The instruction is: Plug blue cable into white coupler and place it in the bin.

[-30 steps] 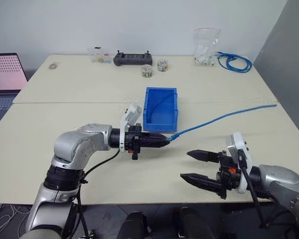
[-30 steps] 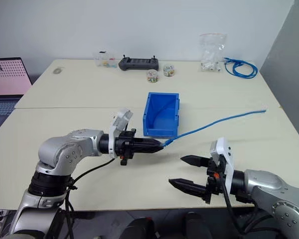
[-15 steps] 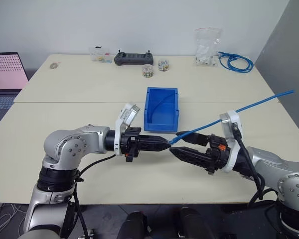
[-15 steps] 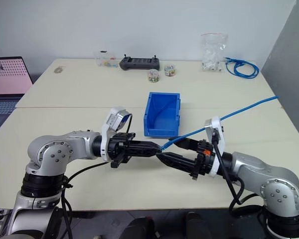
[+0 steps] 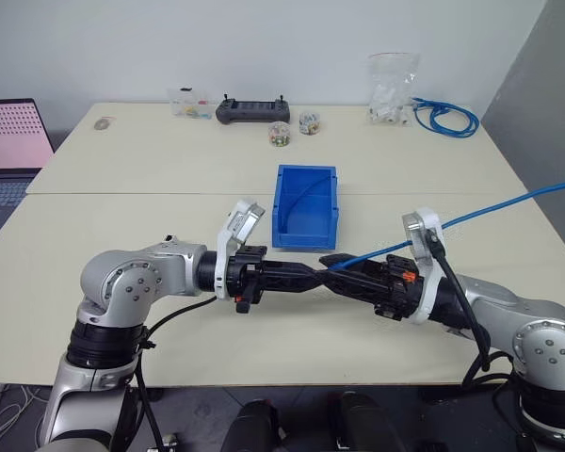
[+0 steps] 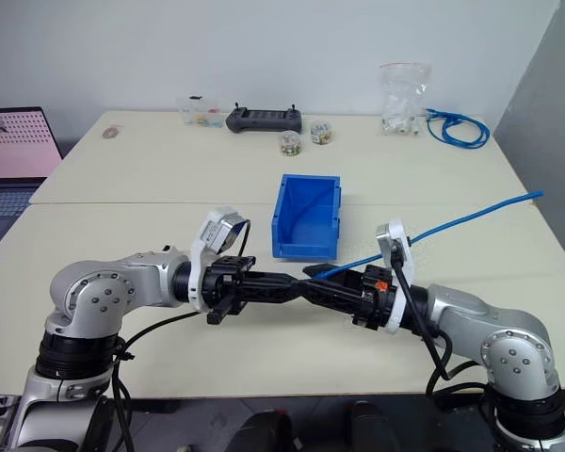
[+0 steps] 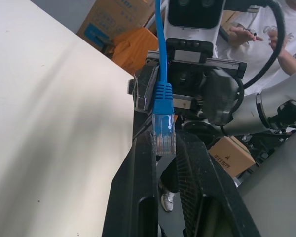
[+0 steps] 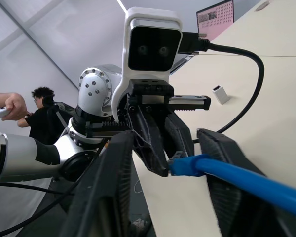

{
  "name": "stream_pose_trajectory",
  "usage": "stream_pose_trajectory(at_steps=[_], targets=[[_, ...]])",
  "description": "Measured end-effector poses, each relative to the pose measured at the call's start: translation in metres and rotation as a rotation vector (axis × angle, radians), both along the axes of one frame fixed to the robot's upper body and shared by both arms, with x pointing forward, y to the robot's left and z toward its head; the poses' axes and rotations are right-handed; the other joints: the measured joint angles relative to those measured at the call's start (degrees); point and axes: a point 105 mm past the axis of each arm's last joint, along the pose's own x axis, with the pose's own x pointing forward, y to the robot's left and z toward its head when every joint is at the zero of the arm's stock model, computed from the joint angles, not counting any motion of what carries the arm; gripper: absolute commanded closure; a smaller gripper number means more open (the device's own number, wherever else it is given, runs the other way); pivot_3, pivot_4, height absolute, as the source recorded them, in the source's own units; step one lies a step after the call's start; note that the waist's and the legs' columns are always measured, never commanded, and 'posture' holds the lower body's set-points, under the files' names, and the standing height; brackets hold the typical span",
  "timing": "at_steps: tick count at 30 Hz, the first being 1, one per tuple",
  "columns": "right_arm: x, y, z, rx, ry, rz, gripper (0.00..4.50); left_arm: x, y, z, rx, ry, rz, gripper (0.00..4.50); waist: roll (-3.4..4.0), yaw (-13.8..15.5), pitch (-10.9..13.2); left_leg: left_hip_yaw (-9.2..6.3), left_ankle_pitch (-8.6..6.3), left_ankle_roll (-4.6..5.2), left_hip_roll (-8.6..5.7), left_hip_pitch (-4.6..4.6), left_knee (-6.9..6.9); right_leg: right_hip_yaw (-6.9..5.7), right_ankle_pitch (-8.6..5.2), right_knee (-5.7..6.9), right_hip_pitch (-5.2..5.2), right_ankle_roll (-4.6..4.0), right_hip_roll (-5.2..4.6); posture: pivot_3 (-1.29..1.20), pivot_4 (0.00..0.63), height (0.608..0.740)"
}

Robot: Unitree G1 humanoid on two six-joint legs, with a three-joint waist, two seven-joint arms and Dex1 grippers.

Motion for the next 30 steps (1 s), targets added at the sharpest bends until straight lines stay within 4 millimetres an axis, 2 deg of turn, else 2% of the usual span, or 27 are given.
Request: stream_pose_trajectory(at_steps=[3,5,12,14,15,20,24,30], targets=[[0.001,-0.002,0.000,-0.003,-0.004,-0.008,4.04,-0.002,0.000,0.001,-0.008,-0.007,-0.010,4.25,0.00,0.00,0.00,0.00,0.00,0.00,0.00,0.00,0.00,0.00,0.00,0.00,0.00,0.00,0.00,0.00,0.150,0.740],[0.001,-0.001,0.001,0.001,-0.005,-0.005,4.36,-0.002,0.000,0.001,-0.009,-0.009,-0.009,4.25,0.00,-0.02,0.00,0.00,0.00,0.00,0.00,0.00,0.00,0.00,0.00,0.00,0.00,0.00,0.00,0.00,0.150,0.740],[0.001,-0.002,0.001,0.006,0.000,-0.002,4.36,-0.002,0.000,0.000,-0.023,-0.027,-0.004,4.25,0.00,0.00,0.00,0.00,0.00,0.00,0.00,0.00,0.00,0.00,0.00,0.00,0.00,0.00,0.00,0.00,0.150,0.740],[0.001,-0.002,0.001,0.003,-0.001,-0.003,4.36,-0.001,-0.001,0.000,-0.024,-0.029,-0.002,3.55,0.00,0.00,0.00,0.00,0.00,0.00,0.00,0.00,0.00,0.00,0.00,0.00,0.00,0.00,0.00,0.00,0.150,0.740],[0.001,-0.002,0.000,0.002,-0.001,-0.001,4.36,-0.001,-0.001,0.000,-0.024,-0.031,0.001,3.51,0.00,0.00,0.00,0.00,0.00,0.00,0.00,0.00,0.00,0.00,0.00,-0.01,0.00,0.00,0.00,0.00,0.150,0.740],[0.000,-0.001,-0.002,0.000,0.013,0.031,4.37,0.001,-0.001,-0.001,-0.019,-0.048,0.028,2.44,0.00,-0.04,0.00,0.01,0.00,0.00,0.00,0.00,-0.01,0.01,0.00,-0.01,0.00,0.00,0.00,0.00,0.150,0.740],[0.012,-0.009,-0.002,-0.044,-0.007,0.023,4.37,-0.002,0.007,-0.009,0.006,-0.031,0.056,1.53,0.00,-0.03,0.00,0.01,0.00,0.00,0.00,0.00,-0.01,0.00,0.00,-0.01,-0.01,0.00,0.00,0.00,0.150,0.740],[0.027,-0.019,-0.003,-0.064,-0.016,-0.001,4.37,-0.011,0.018,0.002,0.008,-0.070,0.076,0.42,0.00,-0.07,0.00,0.03,0.00,0.01,0.02,-0.02,-0.02,0.02,0.00,-0.03,-0.03,0.00,0.00,0.00,0.150,0.740]])
